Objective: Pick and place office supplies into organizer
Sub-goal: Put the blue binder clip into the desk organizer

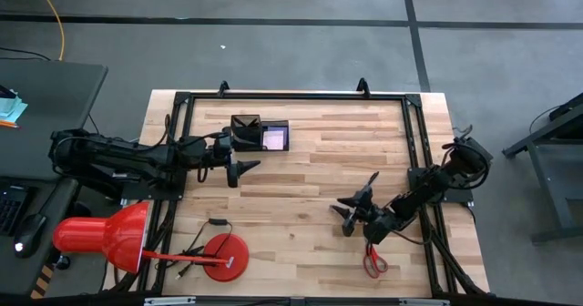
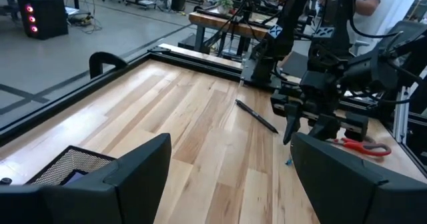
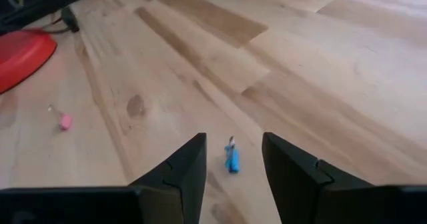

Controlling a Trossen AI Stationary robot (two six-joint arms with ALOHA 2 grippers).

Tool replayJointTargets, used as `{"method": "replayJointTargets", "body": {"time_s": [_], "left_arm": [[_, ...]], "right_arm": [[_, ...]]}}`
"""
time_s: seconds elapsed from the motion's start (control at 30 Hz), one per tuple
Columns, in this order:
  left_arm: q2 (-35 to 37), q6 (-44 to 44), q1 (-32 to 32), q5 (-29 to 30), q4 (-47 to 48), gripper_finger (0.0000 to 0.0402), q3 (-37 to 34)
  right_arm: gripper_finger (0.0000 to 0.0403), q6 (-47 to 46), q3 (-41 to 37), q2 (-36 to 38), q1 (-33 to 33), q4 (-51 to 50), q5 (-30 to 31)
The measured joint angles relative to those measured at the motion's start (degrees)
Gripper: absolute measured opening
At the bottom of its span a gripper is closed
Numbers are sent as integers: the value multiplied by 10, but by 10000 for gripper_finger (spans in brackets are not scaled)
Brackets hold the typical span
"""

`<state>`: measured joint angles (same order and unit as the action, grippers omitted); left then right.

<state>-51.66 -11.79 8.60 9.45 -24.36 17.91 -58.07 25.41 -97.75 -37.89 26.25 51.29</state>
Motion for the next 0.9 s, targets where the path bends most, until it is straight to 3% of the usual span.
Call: {"method": "replayJointTargets", "body": {"time_s": [0.43, 0.9], "left_arm": [[0, -2, 0, 0, 14, 294, 0], [0, -5, 0, 0, 19, 294, 0]], "right_arm": [[138, 20, 0, -2, 0, -9, -38], [138, 52, 0, -5, 8, -14, -28]]}}
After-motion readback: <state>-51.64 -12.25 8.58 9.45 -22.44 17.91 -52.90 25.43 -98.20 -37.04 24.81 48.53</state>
